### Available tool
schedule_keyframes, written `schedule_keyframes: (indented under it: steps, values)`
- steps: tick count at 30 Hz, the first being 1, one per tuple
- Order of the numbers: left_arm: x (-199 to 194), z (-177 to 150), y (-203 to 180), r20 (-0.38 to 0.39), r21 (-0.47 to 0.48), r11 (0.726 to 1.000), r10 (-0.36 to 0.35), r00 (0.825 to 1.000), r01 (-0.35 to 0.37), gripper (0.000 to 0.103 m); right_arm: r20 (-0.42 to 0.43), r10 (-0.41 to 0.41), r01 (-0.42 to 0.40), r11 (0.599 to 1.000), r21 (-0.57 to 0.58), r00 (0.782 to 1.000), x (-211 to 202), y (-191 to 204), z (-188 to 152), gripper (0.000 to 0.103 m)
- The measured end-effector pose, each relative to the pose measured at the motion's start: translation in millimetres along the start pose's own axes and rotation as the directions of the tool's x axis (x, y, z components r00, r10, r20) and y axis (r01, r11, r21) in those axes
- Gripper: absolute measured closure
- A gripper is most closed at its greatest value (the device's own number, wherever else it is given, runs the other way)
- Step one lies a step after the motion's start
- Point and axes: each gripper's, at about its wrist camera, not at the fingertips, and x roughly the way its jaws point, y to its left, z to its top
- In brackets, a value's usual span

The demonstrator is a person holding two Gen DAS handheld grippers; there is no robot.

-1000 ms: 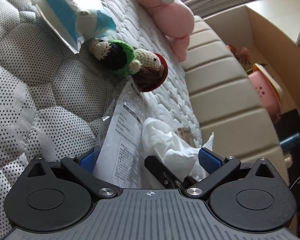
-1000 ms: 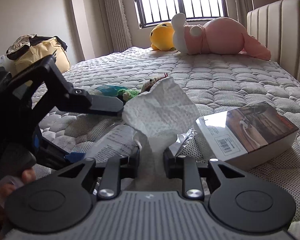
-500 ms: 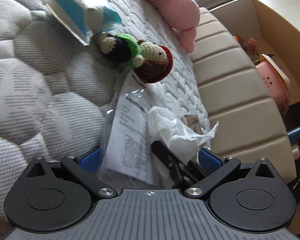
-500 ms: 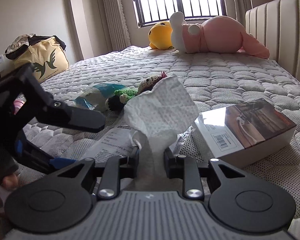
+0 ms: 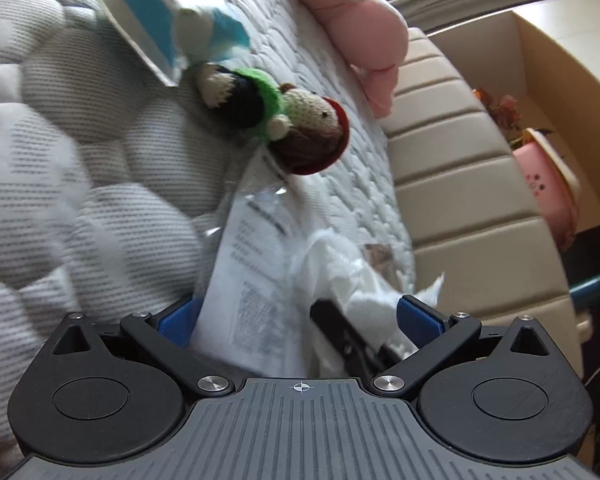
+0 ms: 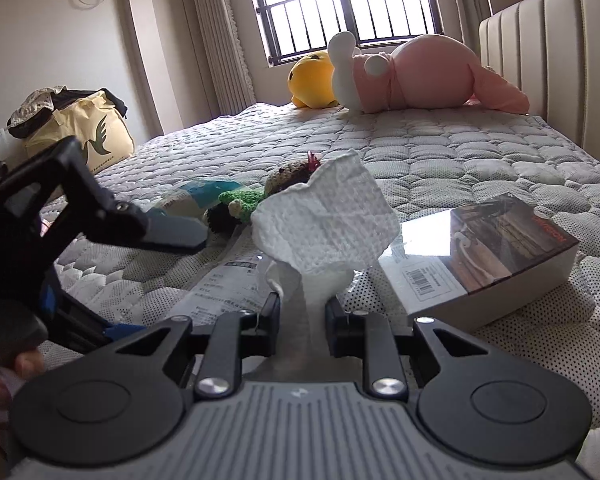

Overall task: Organize objects
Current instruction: 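Hold the white tissue up with the right tool while the left tool approaches the clear plastic bag, then close the left tool on the clear plastic bag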

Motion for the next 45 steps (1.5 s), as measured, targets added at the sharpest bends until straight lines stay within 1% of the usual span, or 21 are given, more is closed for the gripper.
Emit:
schedule_keyframes:
  steps: [2, 4, 6, 7, 9, 11, 13, 17, 18, 21, 23, 25, 27, 28, 30, 34, 36, 38, 41, 43, 45]
  values:
    - [8, 2, -4, -0.005, 0.012, 0.999, -0.038, 0.999, 0.038, 0.001, 0.012, -0.014, 0.014, 0.999, 0.033, 1.0, -8, -10, -2, 0.078]
    - [15, 4, -8, -0.019, 0.021, 0.996, -0.082, 0.996, 0.082, 0.008, 0.023, -0.029, 0.027, 0.997, 0.071, 0.999, -16, -21, -5, 0.079]
    - [26, 3, -9, -0.06, 0.023, 0.994, -0.109, 0.992, 0.111, 0.05, 0.028, -0.034, 0.031, 0.992, 0.12, 0.999, -22, -34, -7, 0.079]
    - [31, 1, -9, -0.078, 0.029, 0.994, -0.106, 0.991, 0.108, 0.058, 0.032, -0.039, 0.035, 0.99, 0.136, 0.999, -24, -38, -7, 0.079]
    - [36, -4, -10, -0.076, 0.082, 0.994, -0.064, 0.995, 0.07, 0.058, 0.041, -0.051, 0.044, 0.986, 0.161, 0.998, -29, -45, -8, 0.079]
    - [36, -10, -14, -0.035, 0.177, 0.984, -0.002, 0.999, 0.008, 0.065, 0.055, -0.05, 0.04, 0.983, 0.178, 0.997, -33, -49, -9, 0.081]
    - [32, -18, -21, 0.038, 0.296, 0.953, 0.06, 0.997, -0.068, 0.068, 0.065, -0.052, 0.04, 0.983, 0.18, 0.996, -37, -50, -7, 0.085]
    - [23, -37, -39, 0.175, 0.521, 0.828, 0.132, 0.976, -0.206, 0.068, 0.073, -0.069, 0.056, 0.985, 0.161, 0.995, -39, -48, -1, 0.088]
    - [23, -40, -40, 0.18, 0.546, 0.81, 0.136, 0.974, -0.214, 0.071, 0.075, -0.076, 0.064, 0.986, 0.151, 0.994, -38, -46, 2, 0.088]
    - [23, -41, -42, 0.16, 0.581, 0.789, 0.131, 0.978, -0.2, 0.08, 0.08, -0.085, 0.075, 0.99, 0.117, 0.993, -35, -38, 15, 0.088]
    - [17, -41, -42, 0.159, 0.592, 0.786, 0.107, 0.981, -0.181, 0.085, 0.077, -0.032, 0.024, 0.994, 0.107, 0.996, -32, -30, 27, 0.088]
    - [7, -42, -42, 0.186, 0.618, 0.763, 0.093, 0.978, -0.19, 0.085, 0.067, 0.077, -0.084, 0.99, 0.109, 0.995, -27, -22, 40, 0.088]
    - [-3, -44, -43, 0.233, 0.647, 0.728, 0.094, 0.968, -0.227, 0.085, 0.037, 0.223, -0.226, 0.964, 0.142, 0.974, -13, -13, 50, 0.088]
    - [-8, -43, -41, 0.25, 0.649, 0.722, 0.096, 0.963, -0.241, 0.085, 0.017, 0.277, -0.276, 0.948, 0.158, 0.961, -3, -9, 53, 0.088]
    - [-19, -39, -33, 0.265, 0.637, 0.729, 0.1, 0.959, -0.252, 0.085, -0.036, 0.31, -0.301, 0.94, 0.161, 0.95, 18, 0, 53, 0.088]
    - [-36, -32, -14, 0.253, 0.576, 0.783, 0.104, 0.962, -0.236, 0.085, -0.152, 0.281, -0.256, 0.952, 0.168, 0.947, 54, 10, 38, 0.088]
    - [-39, -32, -9, 0.25, 0.554, 0.801, 0.102, 0.963, -0.228, 0.085, -0.172, 0.208, -0.189, 0.975, 0.121, 0.963, 54, 13, 33, 0.088]
    - [-39, -33, -10, 0.25, 0.55, 0.805, 0.096, 0.964, -0.223, 0.085, -0.156, 0.092, -0.09, 0.996, 0.018, 0.983, 42, 17, 28, 0.088]
    - [-34, -33, -16, 0.249, 0.556, 0.802, 0.086, 0.965, -0.215, 0.085, -0.102, -0.096, 0.081, 0.987, -0.141, 0.99, 19, 25, 20, 0.088]
    - [-30, -33, -18, 0.246, 0.553, 0.804, 0.095, 0.965, -0.22, 0.084, -0.106, -0.073, 0.056, 0.987, -0.152, 0.992, 1, 24, 15, 0.088]
    - [-27, -31, -18, 0.246, 0.545, 0.807, 0.105, 0.964, -0.227, 0.084, -0.139, 0.038, -0.054, 0.992, -0.115, 0.99, -15, 25, 7, 0.088]
